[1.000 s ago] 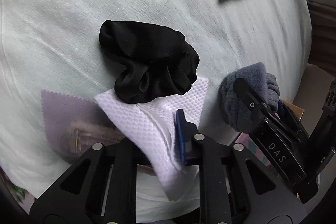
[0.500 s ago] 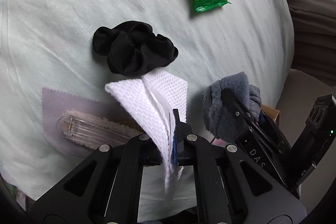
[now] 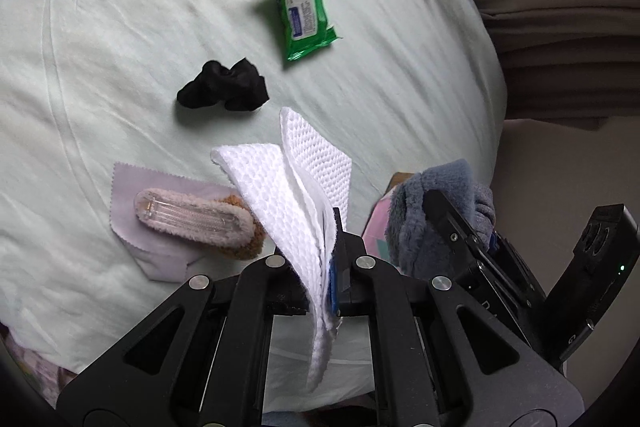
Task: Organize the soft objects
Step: 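Carry the white wipe and grey sock over the cardboard box with both tools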
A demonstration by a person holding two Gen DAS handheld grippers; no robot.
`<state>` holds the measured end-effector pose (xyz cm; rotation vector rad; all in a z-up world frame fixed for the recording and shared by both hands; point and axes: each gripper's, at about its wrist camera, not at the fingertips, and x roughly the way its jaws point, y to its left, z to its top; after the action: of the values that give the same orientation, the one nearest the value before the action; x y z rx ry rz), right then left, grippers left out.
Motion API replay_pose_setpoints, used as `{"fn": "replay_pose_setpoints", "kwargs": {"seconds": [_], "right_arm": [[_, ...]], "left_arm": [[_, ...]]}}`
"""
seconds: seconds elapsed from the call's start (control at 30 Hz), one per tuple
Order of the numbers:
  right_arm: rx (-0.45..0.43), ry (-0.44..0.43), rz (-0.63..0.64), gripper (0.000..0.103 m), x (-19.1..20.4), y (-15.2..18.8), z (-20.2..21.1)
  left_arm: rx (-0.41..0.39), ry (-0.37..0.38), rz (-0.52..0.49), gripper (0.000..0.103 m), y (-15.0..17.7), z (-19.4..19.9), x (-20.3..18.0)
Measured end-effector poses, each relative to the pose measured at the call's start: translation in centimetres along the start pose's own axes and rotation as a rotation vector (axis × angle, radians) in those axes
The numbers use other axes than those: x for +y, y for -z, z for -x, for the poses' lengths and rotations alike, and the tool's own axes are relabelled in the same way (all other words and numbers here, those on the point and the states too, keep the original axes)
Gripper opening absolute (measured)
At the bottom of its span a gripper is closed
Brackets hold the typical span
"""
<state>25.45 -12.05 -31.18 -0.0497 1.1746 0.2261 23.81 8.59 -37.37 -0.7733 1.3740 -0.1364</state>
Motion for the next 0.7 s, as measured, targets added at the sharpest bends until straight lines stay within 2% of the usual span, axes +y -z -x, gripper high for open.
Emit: {"fn": "replay_pose_setpoints", "kwargs": {"seconds": [0.13,0.33,0.5,0.7], "right_arm": [[-0.068,0.02,-0.043,0.045,0.7,0.8,4.5],[-0.157,0.052,-0.176,0.045,-0.7,3.1,11.7],[-0.22,0.079,-0.289,0.045,-3.1,5.0,16.8],[-0.266,0.116,-0.347,0.045,-8.6,7.1,20.8]], "left_arm": [[-0.038,0.024,-0.079,0.005,1.0,3.7,-2.3],[-0.056,0.059,-0.223,0.005,3.0,8.4,-6.6],[-0.054,0.069,-0.37,0.005,5.1,10.1,-11.3],[-0.077,0.094,-0.452,0.005,7.7,9.7,-17.7]]}}
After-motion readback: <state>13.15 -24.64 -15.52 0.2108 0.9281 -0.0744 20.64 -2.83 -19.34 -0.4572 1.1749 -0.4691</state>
